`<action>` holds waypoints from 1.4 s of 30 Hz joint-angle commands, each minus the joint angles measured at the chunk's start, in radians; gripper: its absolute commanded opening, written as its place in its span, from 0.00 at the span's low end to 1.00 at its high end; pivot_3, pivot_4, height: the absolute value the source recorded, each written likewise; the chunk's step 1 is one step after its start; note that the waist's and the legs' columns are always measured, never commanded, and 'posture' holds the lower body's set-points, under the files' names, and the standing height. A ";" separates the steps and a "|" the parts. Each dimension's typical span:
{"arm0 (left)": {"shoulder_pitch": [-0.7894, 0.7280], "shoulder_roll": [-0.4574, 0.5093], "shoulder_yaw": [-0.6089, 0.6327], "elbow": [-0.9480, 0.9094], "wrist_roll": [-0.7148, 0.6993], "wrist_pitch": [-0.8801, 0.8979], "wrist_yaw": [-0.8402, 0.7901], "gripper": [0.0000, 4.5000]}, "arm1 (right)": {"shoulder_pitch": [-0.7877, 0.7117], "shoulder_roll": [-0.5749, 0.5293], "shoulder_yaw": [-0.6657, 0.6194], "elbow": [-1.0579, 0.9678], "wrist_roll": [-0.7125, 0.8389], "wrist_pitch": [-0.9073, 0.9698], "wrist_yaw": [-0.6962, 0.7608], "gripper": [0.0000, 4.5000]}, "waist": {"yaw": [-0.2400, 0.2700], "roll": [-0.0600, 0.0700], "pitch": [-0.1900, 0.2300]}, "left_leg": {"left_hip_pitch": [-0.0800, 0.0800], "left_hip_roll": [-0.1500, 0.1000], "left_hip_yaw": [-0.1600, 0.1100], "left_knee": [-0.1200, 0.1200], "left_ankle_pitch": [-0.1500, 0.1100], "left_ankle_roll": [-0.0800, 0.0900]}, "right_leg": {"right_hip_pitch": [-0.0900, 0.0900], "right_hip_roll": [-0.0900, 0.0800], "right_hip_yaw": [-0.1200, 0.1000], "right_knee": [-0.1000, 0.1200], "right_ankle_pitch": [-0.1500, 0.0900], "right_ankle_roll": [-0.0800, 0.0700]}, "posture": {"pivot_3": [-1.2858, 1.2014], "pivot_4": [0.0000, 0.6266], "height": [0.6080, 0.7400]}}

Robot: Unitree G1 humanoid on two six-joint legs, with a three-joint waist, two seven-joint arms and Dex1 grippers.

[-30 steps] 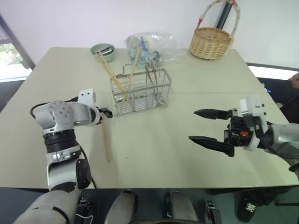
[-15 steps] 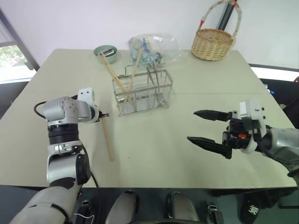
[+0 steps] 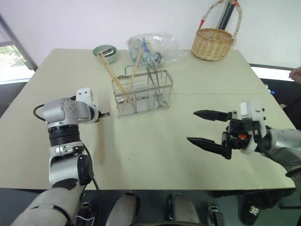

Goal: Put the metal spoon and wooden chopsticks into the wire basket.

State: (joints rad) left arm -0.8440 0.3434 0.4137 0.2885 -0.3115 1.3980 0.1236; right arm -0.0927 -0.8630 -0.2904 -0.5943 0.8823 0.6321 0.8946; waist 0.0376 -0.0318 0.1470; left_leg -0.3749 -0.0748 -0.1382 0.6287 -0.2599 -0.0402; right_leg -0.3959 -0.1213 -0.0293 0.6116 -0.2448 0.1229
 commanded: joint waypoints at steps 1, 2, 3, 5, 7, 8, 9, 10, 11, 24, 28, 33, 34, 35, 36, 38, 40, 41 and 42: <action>-0.015 0.077 0.065 -0.062 0.025 -0.137 -0.007 0.00 | -0.022 -0.002 -0.004 0.014 -0.013 -0.026 0.017 1.00 | -0.003 -0.002 0.001 | 0.000 0.001 0.000 0.000 0.000 0.000 | 0.000 0.001 0.000 0.000 0.000 0.000 | 0.52 0.24 0.58; -0.010 0.096 0.087 -0.070 0.028 -0.178 -0.004 0.00 | -0.025 -0.001 -0.002 0.016 -0.013 -0.025 0.018 1.00 | -0.002 -0.002 0.001 | 0.000 0.001 0.000 0.000 -0.001 -0.001 | -0.001 0.001 0.000 0.000 0.000 0.000 | 0.52 0.24 0.58; -0.006 0.111 0.107 -0.077 0.030 -0.216 -0.001 0.00 | -0.028 0.001 0.001 0.018 -0.014 -0.024 0.018 1.00 | -0.001 -0.002 0.001 | 0.000 0.001 0.000 -0.001 -0.001 -0.001 | -0.001 0.001 0.000 0.000 0.000 0.000 | 0.52 0.24 0.58; 0.004 0.133 0.141 -0.091 0.033 -0.276 0.005 0.00 | -0.034 0.003 0.003 0.025 -0.012 -0.023 0.021 1.00 | 0.001 -0.002 0.001 | 0.000 0.001 0.000 -0.001 -0.002 -0.003 | -0.001 0.001 0.000 0.000 0.000 -0.001 | 0.52 0.24 0.58; 0.014 0.155 0.172 -0.108 0.031 -0.329 0.001 0.00 | -0.043 0.006 0.009 0.031 -0.012 -0.021 0.021 1.00 | 0.003 -0.002 0.001 | 0.000 0.001 0.000 -0.001 -0.002 -0.003 | -0.001 0.000 0.001 0.000 0.000 -0.001 | 0.52 0.24 0.58; 0.018 0.165 0.187 -0.121 0.029 -0.365 -0.003 0.00 | -0.048 0.008 0.013 0.035 -0.011 -0.020 0.021 1.00 | 0.005 -0.002 0.001 | -0.001 0.001 0.000 0.000 -0.002 -0.003 | -0.001 0.000 0.000 0.000 0.000 -0.001 | 0.52 0.24 0.58; 0.019 0.173 0.200 -0.132 0.025 -0.398 -0.006 0.00 | -0.053 0.009 0.016 0.038 -0.010 -0.018 0.021 1.00 | 0.005 -0.003 0.001 | 0.000 0.000 0.000 0.000 -0.002 -0.002 | 0.000 0.000 0.000 -0.001 0.000 -0.001 | 0.52 0.24 0.58; 0.014 0.182 0.214 -0.146 0.021 -0.446 -0.011 0.00 | -0.058 0.010 0.019 0.043 -0.011 -0.018 0.023 1.00 | 0.005 -0.004 0.001 | 0.000 0.000 0.000 0.000 -0.002 -0.002 | 0.000 0.000 0.000 -0.001 0.000 -0.001 | 0.52 0.24 0.58; 0.008 0.192 0.220 -0.157 0.020 -0.493 -0.018 0.00 | -0.062 0.010 0.022 0.049 -0.013 -0.018 0.025 1.00 | 0.005 -0.005 0.002 | -0.001 0.000 0.000 0.000 -0.002 -0.002 | 0.000 0.000 0.000 -0.001 0.000 -0.001 | 0.52 0.24 0.58; -0.330 0.195 0.168 -0.276 -0.224 -0.716 -0.189 0.00 | -0.188 0.000 -0.017 0.103 0.056 0.034 -0.003 1.00 | 0.001 -0.006 0.005 | 0.000 0.000 0.000 0.001 -0.003 -0.001 | 0.001 0.000 0.000 -0.002 0.000 0.000 | 0.52 0.24 0.58; -0.376 0.128 0.083 -0.258 -0.258 -0.731 -0.234 0.00 | -0.225 0.017 -0.029 0.108 0.077 0.046 -0.053 1.00 | 0.001 -0.006 0.005 | 0.000 0.001 0.000 0.000 -0.002 -0.001 | 0.001 0.001 0.000 -0.001 0.000 -0.001 | 0.52 0.24 0.58; -0.304 0.053 -0.097 -0.245 -0.187 -0.844 -0.356 0.00 | -0.266 0.051 -0.026 0.103 0.085 0.055 -0.125 1.00 | 0.002 -0.006 0.005 | 0.000 0.000 0.000 0.002 -0.002 -0.001 | 0.002 0.002 0.000 -0.002 0.000 -0.001 | 0.52 0.24 0.58; -0.280 0.035 -0.126 -0.243 -0.174 -0.868 -0.371 0.00 | -0.270 0.055 -0.025 0.100 0.086 0.057 -0.138 1.00 | 0.002 -0.005 0.004 | 0.001 0.000 0.000 0.002 -0.002 -0.001 | 0.002 0.001 0.000 -0.002 0.000 -0.001 | 0.52 0.24 0.58; -0.262 0.020 -0.143 -0.239 -0.168 -0.886 -0.379 0.00 | -0.273 0.058 -0.024 0.097 0.087 0.058 -0.147 1.00 | 0.001 -0.005 0.004 | 0.001 0.000 0.000 0.002 -0.002 -0.001 | 0.002 0.001 0.001 -0.002 0.000 -0.001 | 0.52 0.24 0.58; -0.251 0.006 -0.147 -0.232 -0.168 -0.896 -0.379 0.00 | -0.272 0.059 -0.023 0.094 0.086 0.059 -0.152 1.00 | 0.000 -0.004 0.005 | 0.000 0.000 0.000 0.001 -0.002 -0.001 | 0.002 0.001 0.001 -0.002 0.000 -0.001 | 0.52 0.24 0.58; -0.218 -0.016 -0.164 -0.214 -0.148 -0.925 -0.377 0.00 | -0.270 0.062 -0.024 0.088 0.087 0.058 -0.166 1.00 | -0.001 -0.004 0.005 | -0.001 0.001 0.000 0.001 -0.002 -0.001 | 0.000 0.001 0.001 -0.001 0.000 -0.001 | 0.52 0.24 0.58; -0.190 -0.028 -0.177 -0.207 -0.128 -0.954 -0.377 0.00 | -0.268 0.068 -0.027 0.085 0.092 0.059 -0.185 1.00 | -0.002 -0.004 0.005 | -0.001 0.001 0.001 0.001 -0.002 -0.001 | -0.001 0.002 0.001 -0.001 0.001 -0.001 | 0.52 0.24 0.58; -0.177 -0.034 -0.179 -0.208 -0.124 -0.968 -0.379 0.00 | -0.269 0.070 -0.029 0.084 0.095 0.059 -0.193 1.00 | -0.002 -0.004 0.005 | -0.001 0.001 0.001 0.000 -0.002 -0.001 | -0.001 0.002 0.001 -0.001 0.001 -0.001 | 0.52 0.24 0.58; -0.164 -0.039 -0.181 -0.211 -0.119 -0.984 -0.380 0.00 | -0.268 0.072 -0.031 0.083 0.100 0.059 -0.200 1.00 | 0.000 -0.004 0.005 | -0.001 0.001 0.001 0.000 -0.002 -0.001 | -0.001 0.002 0.001 -0.001 0.001 -0.001 | 0.52 0.24 0.58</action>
State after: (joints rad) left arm -1.0029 0.3016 0.2284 0.1071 -0.4419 0.4612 -0.2538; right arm -0.3451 -0.7979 -0.2913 -0.4788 0.9588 0.6933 0.7084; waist 0.0374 -0.0359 0.1522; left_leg -0.3756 -0.0736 -0.1376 0.6292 -0.2622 -0.0410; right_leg -0.3962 -0.1197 -0.0281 0.6102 -0.2443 0.1219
